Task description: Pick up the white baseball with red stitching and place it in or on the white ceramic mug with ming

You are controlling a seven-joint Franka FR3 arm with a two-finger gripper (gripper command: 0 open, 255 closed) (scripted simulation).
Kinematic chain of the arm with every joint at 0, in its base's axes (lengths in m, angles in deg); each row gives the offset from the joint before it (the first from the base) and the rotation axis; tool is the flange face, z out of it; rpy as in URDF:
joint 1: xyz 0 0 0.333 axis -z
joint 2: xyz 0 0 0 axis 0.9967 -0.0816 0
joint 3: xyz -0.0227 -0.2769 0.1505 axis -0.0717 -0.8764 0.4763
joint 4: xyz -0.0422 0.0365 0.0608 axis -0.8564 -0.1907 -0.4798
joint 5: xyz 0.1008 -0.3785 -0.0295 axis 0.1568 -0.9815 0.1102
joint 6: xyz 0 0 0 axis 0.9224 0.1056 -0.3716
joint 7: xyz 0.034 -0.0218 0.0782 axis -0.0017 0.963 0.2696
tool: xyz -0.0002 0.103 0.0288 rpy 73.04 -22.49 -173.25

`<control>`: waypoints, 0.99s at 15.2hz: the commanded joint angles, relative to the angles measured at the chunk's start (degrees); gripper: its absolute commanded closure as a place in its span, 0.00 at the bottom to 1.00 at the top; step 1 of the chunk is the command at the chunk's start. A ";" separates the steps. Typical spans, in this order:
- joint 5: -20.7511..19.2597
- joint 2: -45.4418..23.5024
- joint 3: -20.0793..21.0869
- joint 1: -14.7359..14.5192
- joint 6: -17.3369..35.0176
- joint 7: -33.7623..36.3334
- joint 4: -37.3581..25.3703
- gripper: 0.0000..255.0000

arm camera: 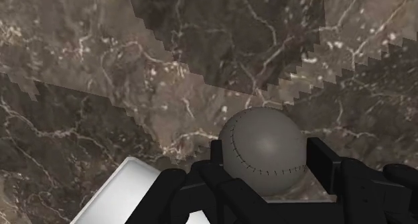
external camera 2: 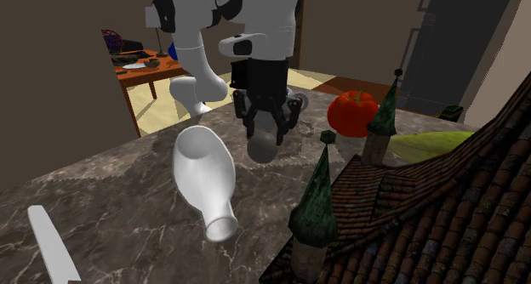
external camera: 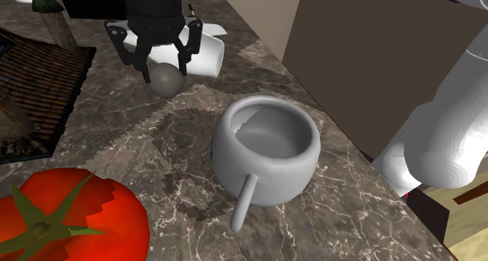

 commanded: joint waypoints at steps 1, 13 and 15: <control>-0.13 -0.26 0.06 -0.19 -1.77 -0.04 -1.97 1.00; -2.02 -3.33 0.52 -2.16 -12.27 0.15 -14.91 1.00; -2.59 -4.19 0.60 -2.74 -14.22 0.26 -17.55 1.00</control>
